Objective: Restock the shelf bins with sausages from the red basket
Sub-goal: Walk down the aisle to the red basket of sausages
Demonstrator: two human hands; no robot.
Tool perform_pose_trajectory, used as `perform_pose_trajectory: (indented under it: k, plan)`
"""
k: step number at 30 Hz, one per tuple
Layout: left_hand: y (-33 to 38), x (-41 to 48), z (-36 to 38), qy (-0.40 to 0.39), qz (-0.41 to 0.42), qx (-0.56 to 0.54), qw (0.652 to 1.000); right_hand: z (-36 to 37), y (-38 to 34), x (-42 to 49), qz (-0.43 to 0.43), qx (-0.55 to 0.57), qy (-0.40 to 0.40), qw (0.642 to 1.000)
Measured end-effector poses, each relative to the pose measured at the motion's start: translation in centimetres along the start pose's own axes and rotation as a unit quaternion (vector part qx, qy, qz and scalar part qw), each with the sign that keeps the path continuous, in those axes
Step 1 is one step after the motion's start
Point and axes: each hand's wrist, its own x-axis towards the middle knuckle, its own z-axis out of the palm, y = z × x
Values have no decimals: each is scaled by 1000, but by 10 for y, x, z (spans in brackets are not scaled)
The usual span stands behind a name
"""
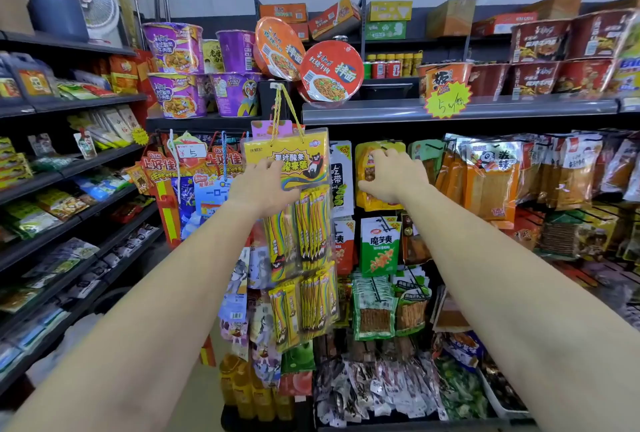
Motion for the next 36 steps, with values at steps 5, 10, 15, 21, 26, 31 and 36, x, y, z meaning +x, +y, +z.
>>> perform_pose_trajectory:
  k: [5, 10, 15, 21, 26, 31, 36]
  plan:
    - [9, -8, 33, -51, 26, 9, 998, 24, 16, -22, 26, -6, -45, 999]
    - [30, -19, 83, -109, 66, 13, 992, 61, 50, -61, 66, -16, -113, 991]
    - [64, -27, 133, -171, 126, 10, 977, 96, 92, -111, 125, -23, -165, 978]
    - [133, -48, 194, -246, 223, 3, 943, 129, 147, -189, 230, -12, -215, 949]
    - [212, -76, 238, -293, 306, 1, 906, 139, 197, -268, 325, -18, -240, 915]
    - [307, -99, 270, -329, 366, -19, 870, 131, 255, -353, 422, -17, -235, 875]
    - [410, -138, 292, -351, 415, -30, 839, 126, 320, -443, 522, 5, -228, 822]
